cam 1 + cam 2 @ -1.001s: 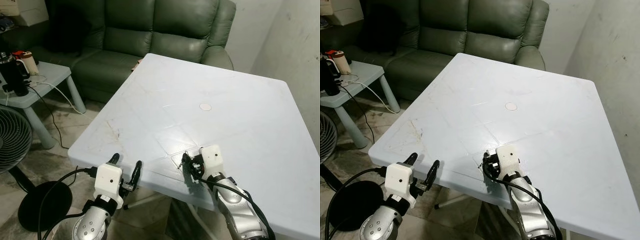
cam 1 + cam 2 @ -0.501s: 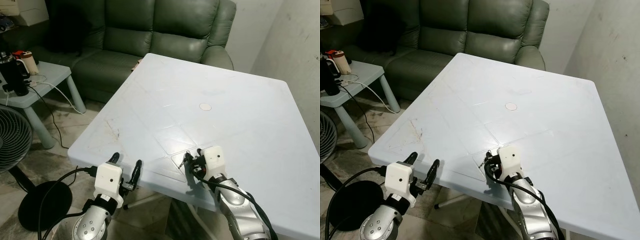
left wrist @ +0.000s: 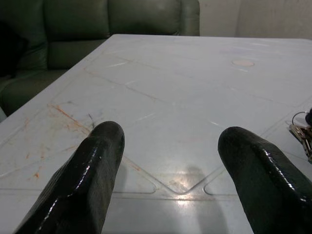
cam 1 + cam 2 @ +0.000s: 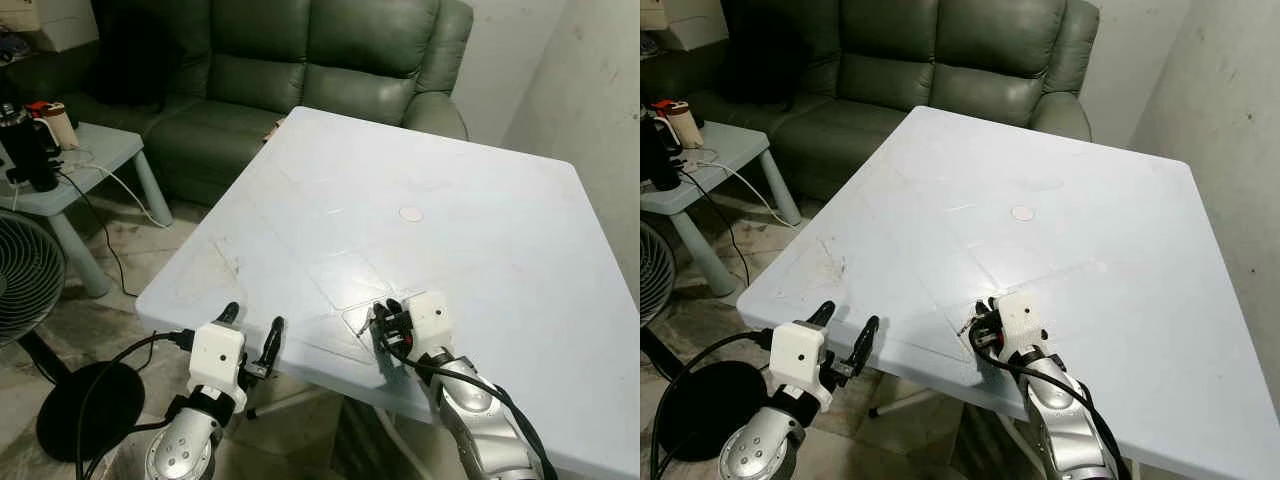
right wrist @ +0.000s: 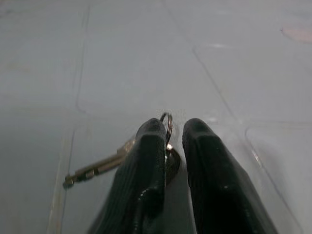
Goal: Hang keys on a hook
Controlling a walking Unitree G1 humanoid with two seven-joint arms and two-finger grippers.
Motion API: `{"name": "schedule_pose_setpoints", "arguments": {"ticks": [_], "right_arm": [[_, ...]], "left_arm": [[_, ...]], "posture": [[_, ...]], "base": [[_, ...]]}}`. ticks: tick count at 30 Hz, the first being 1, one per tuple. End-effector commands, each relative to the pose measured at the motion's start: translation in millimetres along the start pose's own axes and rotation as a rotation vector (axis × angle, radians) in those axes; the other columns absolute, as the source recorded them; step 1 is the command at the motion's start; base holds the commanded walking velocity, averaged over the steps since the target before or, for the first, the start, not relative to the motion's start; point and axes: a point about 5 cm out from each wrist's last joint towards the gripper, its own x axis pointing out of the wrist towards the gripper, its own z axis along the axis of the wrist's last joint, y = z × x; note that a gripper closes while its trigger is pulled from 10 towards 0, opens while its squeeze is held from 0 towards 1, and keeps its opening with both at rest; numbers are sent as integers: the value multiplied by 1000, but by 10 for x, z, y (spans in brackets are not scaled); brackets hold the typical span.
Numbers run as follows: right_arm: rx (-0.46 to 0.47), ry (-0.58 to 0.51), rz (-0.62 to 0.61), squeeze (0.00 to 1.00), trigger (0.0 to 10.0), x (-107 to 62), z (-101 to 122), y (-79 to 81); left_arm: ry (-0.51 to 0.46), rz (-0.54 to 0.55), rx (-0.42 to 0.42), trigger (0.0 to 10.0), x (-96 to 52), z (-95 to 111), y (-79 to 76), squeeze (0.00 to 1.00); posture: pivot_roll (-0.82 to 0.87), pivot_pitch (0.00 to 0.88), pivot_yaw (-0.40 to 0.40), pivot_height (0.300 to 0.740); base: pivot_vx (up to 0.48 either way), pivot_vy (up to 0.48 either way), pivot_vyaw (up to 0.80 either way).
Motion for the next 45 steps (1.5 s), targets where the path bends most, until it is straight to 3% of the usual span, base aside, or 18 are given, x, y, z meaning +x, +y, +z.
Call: {"name": "schedule_pose_setpoints", "arguments": {"ticks": [1, 17, 18, 29, 31, 37, 41, 42, 45], "right_arm": [[-1, 13, 12, 0, 10000, 21, 13, -1], [0, 44, -21, 0, 10000, 54, 6, 5], [1, 27, -27, 0, 0, 51, 22, -3], [-13, -19, -35, 0, 0, 57, 87, -13], [43, 0, -23, 0, 0, 58, 58, -7], [56, -24, -34, 0, 0, 48, 100, -33], [112, -24, -38, 0, 0, 61, 99, -57], [114, -43, -25, 0, 3490, 57, 119, -59], [116, -72, -4, 0, 3490, 50, 148, -63]], "left_arm": [[-4, 13, 5, 10000, 5, 19, 26, 0], [-12, 21, 6, 10000, 27, 36, 48, 0], [-12, 23, 7, 10000, 30, 37, 48, 0], [-18, 28, 3, 10000, 41, 46, 64, 0], [-19, 30, 0, 10000, 42, 44, 67, 0], [-19, 34, 3, 10000, 41, 44, 73, 0], [-19, 36, 5, 10000, 43, 46, 77, 0], [-19, 37, 6, 10000, 42, 47, 78, 0], [-19, 37, 7, 10000, 41, 48, 80, 0]], "posture": [[-38, 0, -62, 728], [-34, 0, -63, 728], [-32, 0, -63, 728], [-30, 0, -63, 728], [-30, 0, -63, 728], [-30, 0, -64, 728], [-30, 0, -64, 728], [-29, 0, -64, 728], [-29, 0, -64, 728]], "base": [[0, 0, 0], [0, 0, 0], [0, 0, 0], [0, 0, 0], [0, 0, 0], [0, 0, 0], [0, 0, 0], [0, 0, 0], [0, 0, 0]]}}
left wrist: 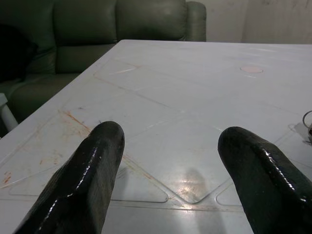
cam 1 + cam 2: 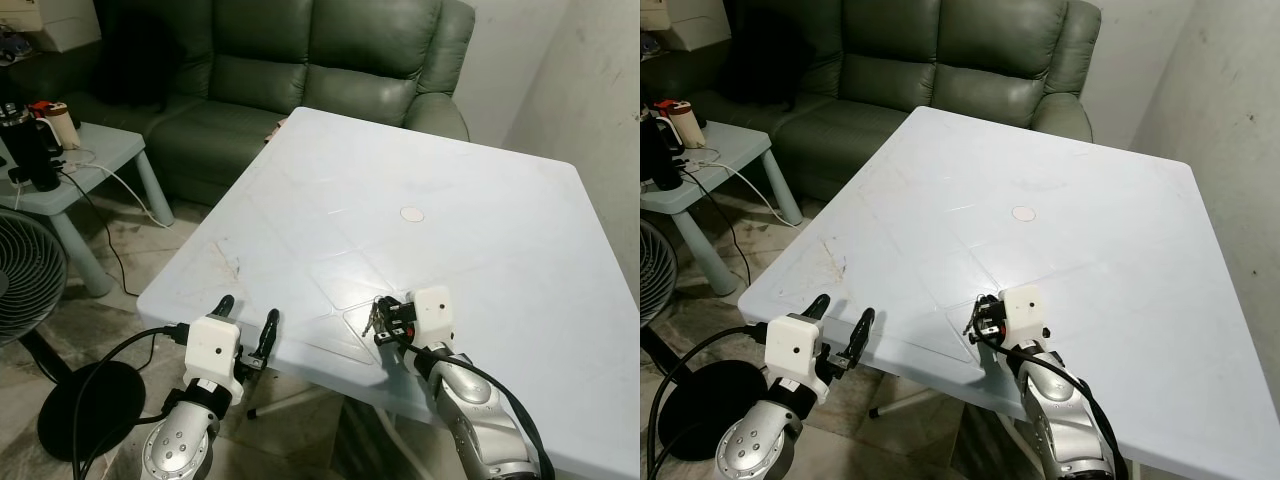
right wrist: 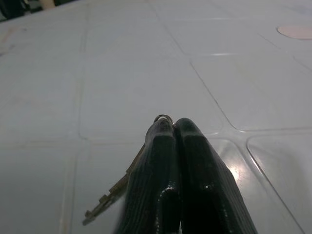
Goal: Hang keys on a hook
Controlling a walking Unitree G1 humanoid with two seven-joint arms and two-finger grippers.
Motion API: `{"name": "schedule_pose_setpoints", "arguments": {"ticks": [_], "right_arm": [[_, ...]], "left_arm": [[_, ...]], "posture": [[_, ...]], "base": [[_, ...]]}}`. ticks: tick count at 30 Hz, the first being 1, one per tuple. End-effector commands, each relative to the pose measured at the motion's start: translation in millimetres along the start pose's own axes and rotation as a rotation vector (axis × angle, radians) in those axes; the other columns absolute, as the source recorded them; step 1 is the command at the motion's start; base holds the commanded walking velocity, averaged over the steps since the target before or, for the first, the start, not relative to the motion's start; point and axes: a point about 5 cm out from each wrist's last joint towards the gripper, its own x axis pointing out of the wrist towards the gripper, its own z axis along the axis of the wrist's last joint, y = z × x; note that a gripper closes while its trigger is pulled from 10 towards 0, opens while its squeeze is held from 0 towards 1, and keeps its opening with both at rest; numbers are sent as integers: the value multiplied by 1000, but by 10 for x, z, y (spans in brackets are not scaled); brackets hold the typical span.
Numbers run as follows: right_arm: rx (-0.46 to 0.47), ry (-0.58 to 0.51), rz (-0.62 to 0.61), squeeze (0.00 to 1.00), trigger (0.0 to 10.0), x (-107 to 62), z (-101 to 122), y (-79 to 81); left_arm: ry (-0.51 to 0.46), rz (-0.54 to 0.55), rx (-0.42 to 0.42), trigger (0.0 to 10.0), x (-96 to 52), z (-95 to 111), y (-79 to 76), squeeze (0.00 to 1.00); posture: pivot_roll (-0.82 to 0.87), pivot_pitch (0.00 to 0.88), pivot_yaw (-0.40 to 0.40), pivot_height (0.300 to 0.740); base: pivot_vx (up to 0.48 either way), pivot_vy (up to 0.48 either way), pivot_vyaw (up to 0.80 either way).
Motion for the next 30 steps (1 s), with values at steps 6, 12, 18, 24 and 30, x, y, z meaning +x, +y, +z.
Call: {"name": "schedule_pose_setpoints", "arguments": {"ticks": [6, 12, 18, 24, 30], "right_arm": [[58, -111, 7, 0, 0, -17, 155, -32], [-11, -368, 51, 0, 10000, -64, 480, -46], [-9, -386, 51, 0, 10000, -163, 426, -41], [-17, -380, 11, 0, 10000, -183, 391, -100], [-23, -375, -49, 0, 10000, -103, 462, -177]], "left_arm": [[-5, 25, 8, 10000, 7, 14, 44, 0], [-63, 120, -64, 10000, 71, 133, 182, 0], [-114, 243, -150, 10000, -17, 170, 391, 0], [-126, 306, -143, 10000, -65, 181, 552, 0], [-155, 360, -137, 10000, -23, 249, 742, 0]], "posture": [[-28, 0, -62, 728], [-29, 0, -63, 728], [-32, 0, -63, 728], [-34, 0, -63, 728], [-30, 0, -64, 728]], "base": [[0, 0, 0], [0, 0, 0], [0, 0, 0], [0, 0, 0], [0, 0, 0]]}}
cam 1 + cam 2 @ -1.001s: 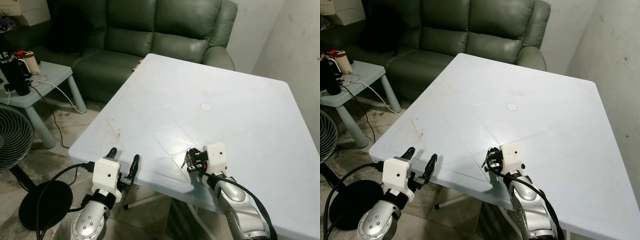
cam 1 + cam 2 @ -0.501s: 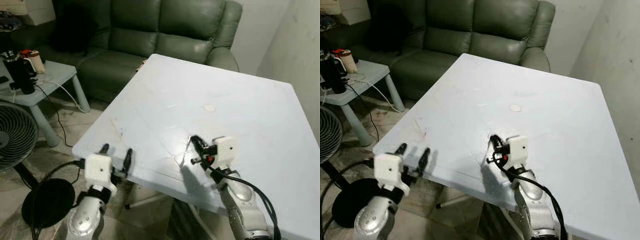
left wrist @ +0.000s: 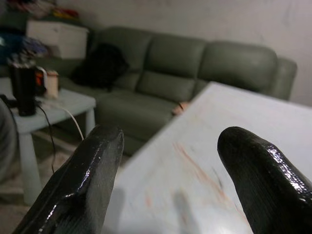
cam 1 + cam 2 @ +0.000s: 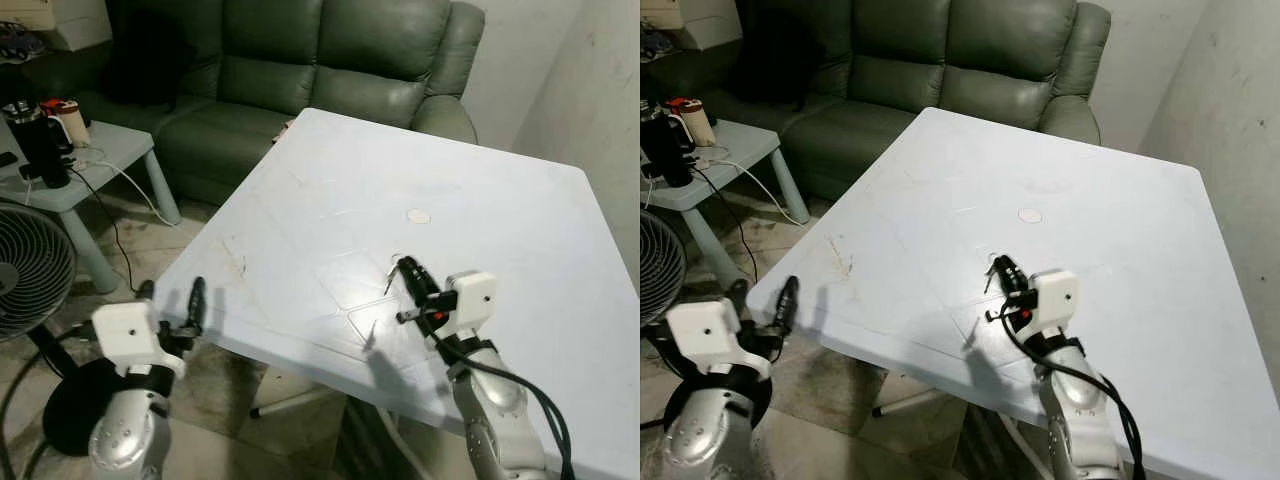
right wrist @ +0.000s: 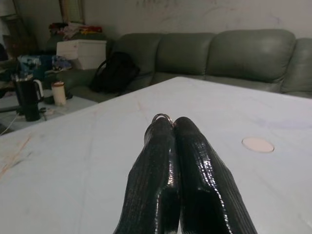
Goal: Hang keys on a hook
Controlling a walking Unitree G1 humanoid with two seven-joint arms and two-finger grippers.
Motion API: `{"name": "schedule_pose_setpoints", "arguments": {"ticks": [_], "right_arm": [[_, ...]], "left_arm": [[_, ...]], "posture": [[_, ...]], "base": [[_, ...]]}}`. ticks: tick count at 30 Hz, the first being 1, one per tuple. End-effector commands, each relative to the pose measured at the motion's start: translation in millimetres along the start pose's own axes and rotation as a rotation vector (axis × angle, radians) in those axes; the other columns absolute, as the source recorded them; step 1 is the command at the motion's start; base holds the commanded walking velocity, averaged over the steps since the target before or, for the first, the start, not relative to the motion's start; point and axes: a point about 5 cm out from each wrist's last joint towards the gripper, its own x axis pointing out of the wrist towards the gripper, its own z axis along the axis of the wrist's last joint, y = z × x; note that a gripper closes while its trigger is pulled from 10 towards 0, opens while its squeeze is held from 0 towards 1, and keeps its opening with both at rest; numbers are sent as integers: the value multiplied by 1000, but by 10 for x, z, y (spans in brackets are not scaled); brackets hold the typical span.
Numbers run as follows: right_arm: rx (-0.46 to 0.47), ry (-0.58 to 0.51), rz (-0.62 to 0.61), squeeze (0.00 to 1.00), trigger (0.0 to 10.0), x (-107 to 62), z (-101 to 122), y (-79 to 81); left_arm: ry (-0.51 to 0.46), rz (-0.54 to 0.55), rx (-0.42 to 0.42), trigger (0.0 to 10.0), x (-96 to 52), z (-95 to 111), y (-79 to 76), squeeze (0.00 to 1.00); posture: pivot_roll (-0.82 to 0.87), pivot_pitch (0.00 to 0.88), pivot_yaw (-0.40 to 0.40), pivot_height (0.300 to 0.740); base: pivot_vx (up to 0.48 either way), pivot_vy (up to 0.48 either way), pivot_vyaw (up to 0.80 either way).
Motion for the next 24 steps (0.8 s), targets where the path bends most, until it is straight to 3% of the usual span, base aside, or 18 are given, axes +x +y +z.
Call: {"name": "schedule_pose_setpoints", "arguments": {"ticks": [1, 9, 17, 24], "right_arm": [[-11, 13, -18, 0, 10000, 27, -4, -38], [-38, 11, -37, 0, 10000, 88, 13, -69], [-49, 28, -50, 0, 10000, 71, -27, -54], [-46, 47, -62, 0, 10000, 73, -56, -49]], "left_arm": [[-7, 5, 10, 10000, 31, 15, 20, 0], [-17, 12, 18, 10000, 136, 52, 95, 0], [-3, -1, -5, 10000, 194, 32, 55, 0], [9, -2, -8, 10000, 206, 15, 50, 0]], "posture": [[-29, 0, -65, 728], [-38, 0, -60, 728], [-48, 0, -49, 728], [-48, 0, -48, 728]], "base": [[0, 0, 0], [0, 0, 0], [0, 0, 0], [0, 384, -58]]}}
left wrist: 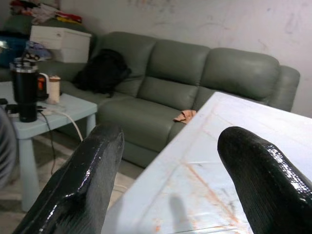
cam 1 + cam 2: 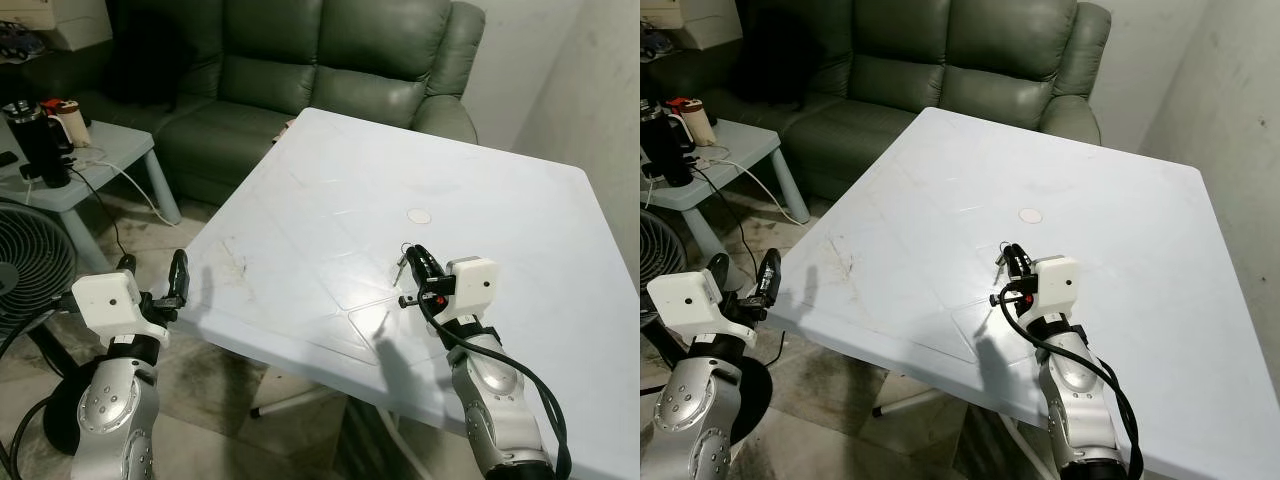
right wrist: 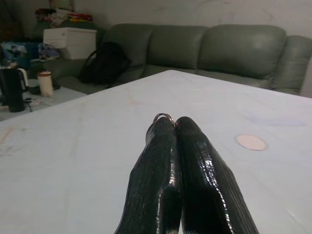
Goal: Hang keys on a hook
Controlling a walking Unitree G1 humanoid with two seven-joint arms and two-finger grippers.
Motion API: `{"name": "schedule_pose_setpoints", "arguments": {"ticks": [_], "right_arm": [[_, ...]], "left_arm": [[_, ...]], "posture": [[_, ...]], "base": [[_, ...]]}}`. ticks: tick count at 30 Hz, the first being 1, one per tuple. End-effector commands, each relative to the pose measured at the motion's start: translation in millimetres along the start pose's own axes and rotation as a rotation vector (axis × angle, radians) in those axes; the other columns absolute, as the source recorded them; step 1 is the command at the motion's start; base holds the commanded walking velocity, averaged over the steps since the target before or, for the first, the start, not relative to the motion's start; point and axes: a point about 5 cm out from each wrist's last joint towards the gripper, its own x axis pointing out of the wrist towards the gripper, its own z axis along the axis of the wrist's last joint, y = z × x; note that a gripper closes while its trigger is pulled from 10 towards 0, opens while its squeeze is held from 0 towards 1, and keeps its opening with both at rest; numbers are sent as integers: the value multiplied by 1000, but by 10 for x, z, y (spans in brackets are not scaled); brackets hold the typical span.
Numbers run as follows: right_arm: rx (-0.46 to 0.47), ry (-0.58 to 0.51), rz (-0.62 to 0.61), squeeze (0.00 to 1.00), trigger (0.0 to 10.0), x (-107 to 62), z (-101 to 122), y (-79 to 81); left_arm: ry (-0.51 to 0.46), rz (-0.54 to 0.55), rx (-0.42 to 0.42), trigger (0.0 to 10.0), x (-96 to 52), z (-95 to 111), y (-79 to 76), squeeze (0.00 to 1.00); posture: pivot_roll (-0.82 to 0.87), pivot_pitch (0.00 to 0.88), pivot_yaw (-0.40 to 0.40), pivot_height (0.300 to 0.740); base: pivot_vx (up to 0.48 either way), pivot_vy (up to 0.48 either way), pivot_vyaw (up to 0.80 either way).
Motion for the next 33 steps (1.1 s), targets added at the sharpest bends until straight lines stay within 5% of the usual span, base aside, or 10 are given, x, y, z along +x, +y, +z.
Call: {"name": "schedule_pose_setpoints", "arguments": {"ticks": [1, 10, 33], "right_arm": [[-1, 7, -6, 0, 10000, 10, -5, 0], [-2, 26, -11, 0, 10000, 11, -19, -14], [-4, 42, 0, 0, 10000, 0, -25, 2]], "left_arm": [[20, 5, 5, 10000, -3, -21, 31, 0], [26, 16, 1, 10000, -3, -34, 37, 0], [34, 22, -12, 10000, -8, -39, 6, 0]], "posture": [[-48, 0, -48, 728], [-47, 0, -54, 728], [-46, 0, -58, 728]], "base": [[0, 461, -406], [0, 469, -693], [0, 0, -788]]}}
